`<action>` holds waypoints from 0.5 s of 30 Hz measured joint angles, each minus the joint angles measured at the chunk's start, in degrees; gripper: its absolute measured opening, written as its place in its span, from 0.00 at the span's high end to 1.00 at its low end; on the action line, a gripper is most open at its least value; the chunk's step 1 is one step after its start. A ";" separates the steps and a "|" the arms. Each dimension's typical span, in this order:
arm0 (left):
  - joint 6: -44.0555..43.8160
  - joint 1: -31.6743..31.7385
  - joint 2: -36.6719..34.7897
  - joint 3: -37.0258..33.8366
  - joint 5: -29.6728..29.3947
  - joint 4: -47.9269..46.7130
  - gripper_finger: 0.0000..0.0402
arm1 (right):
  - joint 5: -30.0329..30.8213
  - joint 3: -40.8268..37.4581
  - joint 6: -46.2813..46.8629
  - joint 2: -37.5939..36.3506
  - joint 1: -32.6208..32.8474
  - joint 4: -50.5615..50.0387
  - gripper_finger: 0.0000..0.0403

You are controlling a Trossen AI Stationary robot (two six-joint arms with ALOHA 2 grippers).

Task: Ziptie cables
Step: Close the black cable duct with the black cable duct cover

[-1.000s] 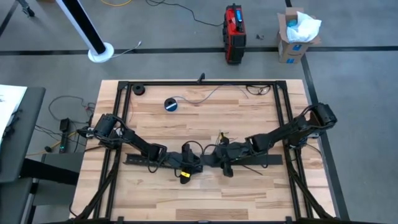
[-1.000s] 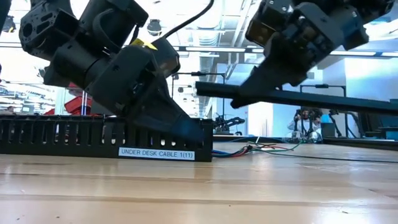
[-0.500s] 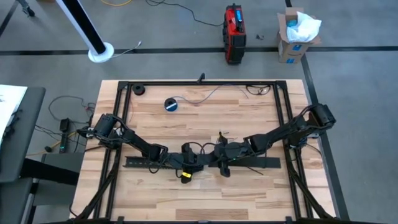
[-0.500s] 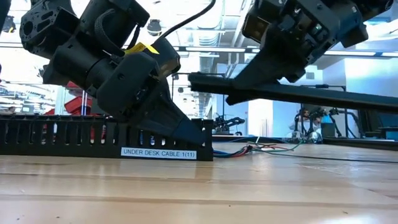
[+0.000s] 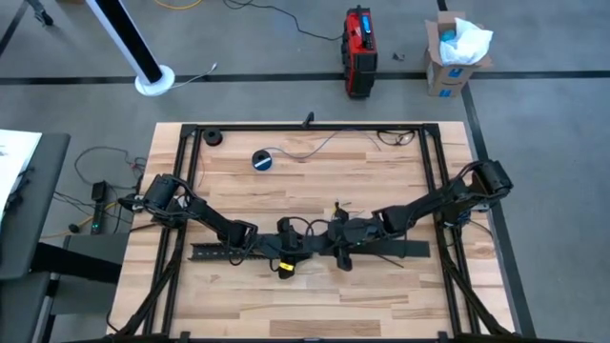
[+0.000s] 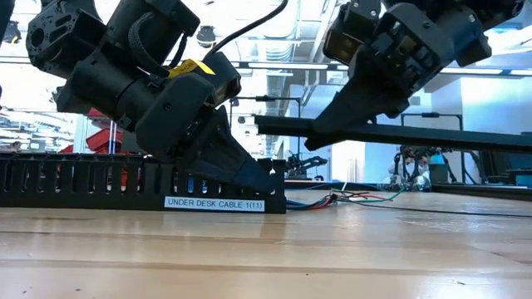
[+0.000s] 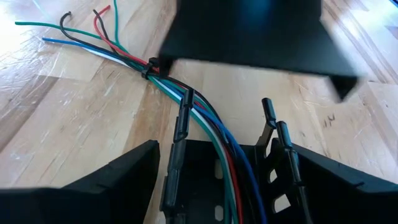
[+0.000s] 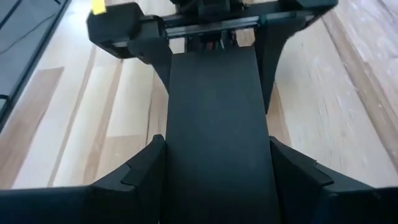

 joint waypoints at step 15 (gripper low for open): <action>0.16 0.00 0.00 -0.02 -0.75 -0.02 0.26 | -2.48 0.02 -2.66 1.49 -1.70 0.64 0.47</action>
